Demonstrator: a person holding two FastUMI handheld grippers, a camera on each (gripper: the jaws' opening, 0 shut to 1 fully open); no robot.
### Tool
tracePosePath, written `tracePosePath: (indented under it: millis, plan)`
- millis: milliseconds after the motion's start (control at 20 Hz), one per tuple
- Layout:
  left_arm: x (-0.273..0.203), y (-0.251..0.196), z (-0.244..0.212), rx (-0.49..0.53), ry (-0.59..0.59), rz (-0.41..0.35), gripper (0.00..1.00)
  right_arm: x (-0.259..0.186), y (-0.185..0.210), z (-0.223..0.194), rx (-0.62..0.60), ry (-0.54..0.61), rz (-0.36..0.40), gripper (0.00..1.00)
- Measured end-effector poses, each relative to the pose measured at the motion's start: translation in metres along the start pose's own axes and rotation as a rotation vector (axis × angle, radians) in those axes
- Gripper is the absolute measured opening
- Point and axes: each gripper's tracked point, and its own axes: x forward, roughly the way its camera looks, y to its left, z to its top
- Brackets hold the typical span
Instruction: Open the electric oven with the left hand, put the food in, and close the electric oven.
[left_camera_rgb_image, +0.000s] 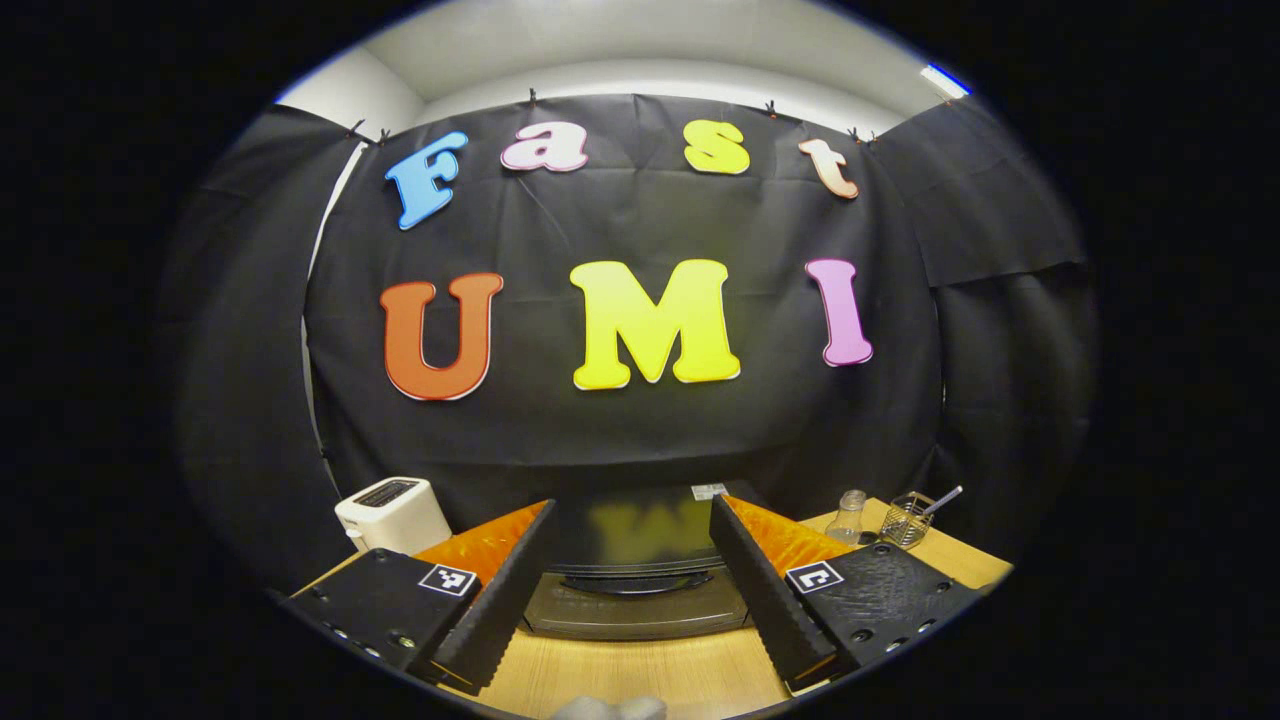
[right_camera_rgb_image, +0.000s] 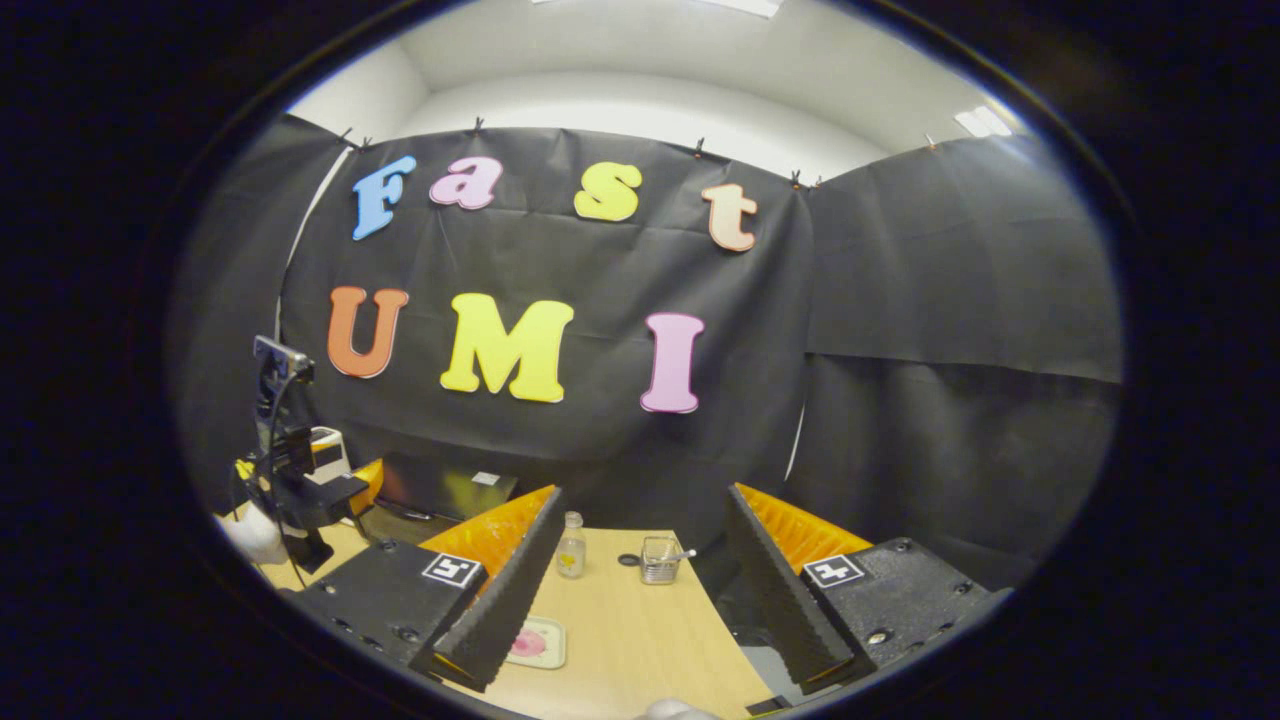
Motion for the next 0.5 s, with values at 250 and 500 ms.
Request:
tracePosePath:
  millis: [250, 500]
  plan:
    - [0.048, 0.004, -0.057, -0.003, 0.109, -0.011, 0.97, -0.004, -0.007, -0.012, 0.001, 0.052, -0.059, 1.00]
    - [0.063, 0.000, -0.095, -0.016, 0.185, -0.041, 0.97, -0.007, -0.003, -0.029, 0.013, 0.101, -0.072, 1.00]
